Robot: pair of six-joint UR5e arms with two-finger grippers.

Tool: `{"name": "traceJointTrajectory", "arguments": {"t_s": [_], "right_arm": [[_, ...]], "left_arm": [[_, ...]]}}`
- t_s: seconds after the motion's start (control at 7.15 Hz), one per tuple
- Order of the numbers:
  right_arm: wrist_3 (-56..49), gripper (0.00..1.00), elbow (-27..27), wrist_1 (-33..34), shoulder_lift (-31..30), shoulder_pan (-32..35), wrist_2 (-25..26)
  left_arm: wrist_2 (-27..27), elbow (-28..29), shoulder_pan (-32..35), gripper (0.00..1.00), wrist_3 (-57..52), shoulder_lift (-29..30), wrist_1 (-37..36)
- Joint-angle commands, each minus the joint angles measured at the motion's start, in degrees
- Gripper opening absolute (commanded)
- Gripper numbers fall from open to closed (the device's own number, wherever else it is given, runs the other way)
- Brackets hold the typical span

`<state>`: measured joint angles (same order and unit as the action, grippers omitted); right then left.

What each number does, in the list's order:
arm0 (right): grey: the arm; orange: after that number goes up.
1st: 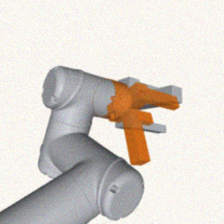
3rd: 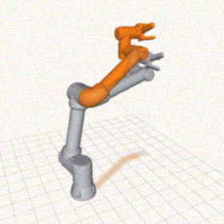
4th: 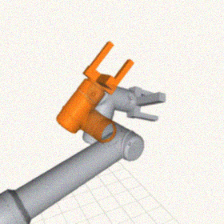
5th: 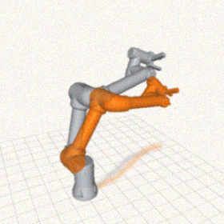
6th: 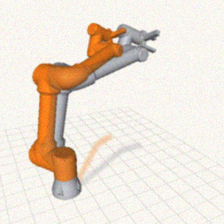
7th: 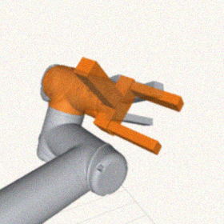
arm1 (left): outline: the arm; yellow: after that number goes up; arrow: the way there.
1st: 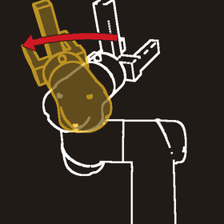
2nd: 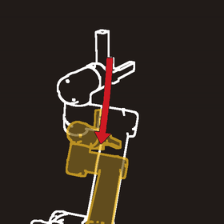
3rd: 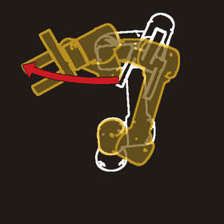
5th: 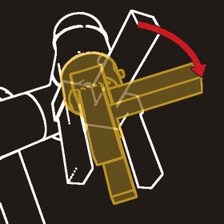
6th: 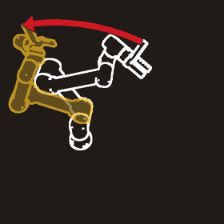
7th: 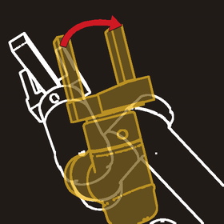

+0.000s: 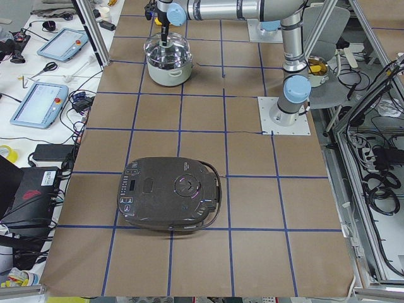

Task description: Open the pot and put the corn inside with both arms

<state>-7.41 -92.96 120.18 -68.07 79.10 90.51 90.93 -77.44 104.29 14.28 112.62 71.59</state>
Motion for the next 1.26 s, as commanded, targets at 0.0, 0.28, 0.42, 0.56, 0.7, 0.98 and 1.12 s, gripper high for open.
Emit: {"name": "traceJointTrajectory", "arguments": {"t_s": [0.0, 0.28, 0.42, 0.56, 0.7, 0.98, 1.12], "right_arm": [[-0.33, 1.00, 0.15, 7.76, 5.55, -0.17, -0.07], [-4.61, 0.88, 0.15, 10.86, 7.94, -3.23, -0.16], [-4.81, 0.83, -0.03, 10.95, 9.17, -3.68, -0.33], [-4.72, 1.00, -0.12, 11.04, 10.05, -3.69, -3.90], [-4.81, 1.00, -0.20, 11.04, 10.41, -3.69, -4.72], [-4.98, 1.00, -0.12, 11.13, 11.73, -3.69, -4.29], [-4.90, 0.72, -0.20, 11.22, 12.34, -3.69, -4.20]], "left_arm": [[-0.31, 0.81, -5.63, 0.16, -5.71, -4.06, 8.61], [-0.22, 0.28, -18.79, 0.12, -16.65, -5.30, 12.16], [-0.14, -0.60, -24.86, 0.11, -21.61, -4.61, 11.22], [-0.83, -3.83, -31.10, 0.08, -26.62, -3.03, 6.07], [-0.84, -9.34, -33.94, 0.08, -27.45, -2.15, -1.63], [-0.75, -17.62, -36.34, 0.07, -31.32, -0.83, -12.75], [-0.66, -19.31, -36.61, 0.05, -34.46, 0.48, -16.27]]}}
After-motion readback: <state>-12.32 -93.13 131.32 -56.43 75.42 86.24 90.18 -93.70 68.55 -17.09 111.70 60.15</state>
